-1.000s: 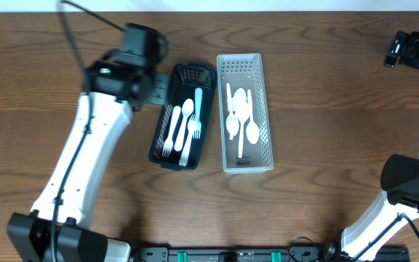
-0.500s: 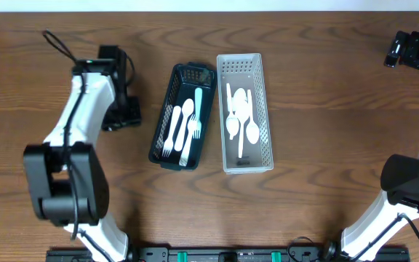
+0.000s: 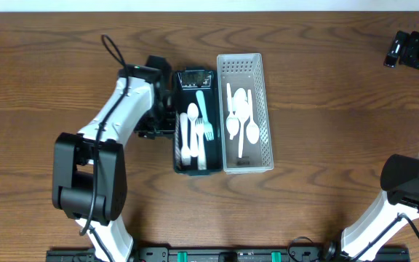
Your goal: Pack container
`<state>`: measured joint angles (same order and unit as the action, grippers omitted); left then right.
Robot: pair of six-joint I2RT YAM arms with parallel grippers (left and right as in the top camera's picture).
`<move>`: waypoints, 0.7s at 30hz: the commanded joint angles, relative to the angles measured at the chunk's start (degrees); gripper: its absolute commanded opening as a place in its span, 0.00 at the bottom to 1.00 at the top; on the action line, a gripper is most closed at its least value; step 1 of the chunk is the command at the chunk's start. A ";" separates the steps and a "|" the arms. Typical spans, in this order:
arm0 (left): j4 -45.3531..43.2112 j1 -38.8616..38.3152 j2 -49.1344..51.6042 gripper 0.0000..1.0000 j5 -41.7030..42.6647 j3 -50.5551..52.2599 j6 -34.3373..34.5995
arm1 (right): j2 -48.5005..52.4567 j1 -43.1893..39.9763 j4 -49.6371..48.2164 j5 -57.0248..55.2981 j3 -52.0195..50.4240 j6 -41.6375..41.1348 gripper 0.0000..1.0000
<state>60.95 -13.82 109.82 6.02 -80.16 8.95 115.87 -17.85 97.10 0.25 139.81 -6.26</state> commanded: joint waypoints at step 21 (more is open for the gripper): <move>-23.04 14.84 -18.18 0.98 -10.01 -1.49 -2.71 | 0.50 14.58 -29.88 -2.40 -0.15 2.12 0.99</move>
<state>43.97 0.71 95.13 -2.83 -80.44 8.08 115.87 -6.81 73.19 -1.23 139.55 -5.13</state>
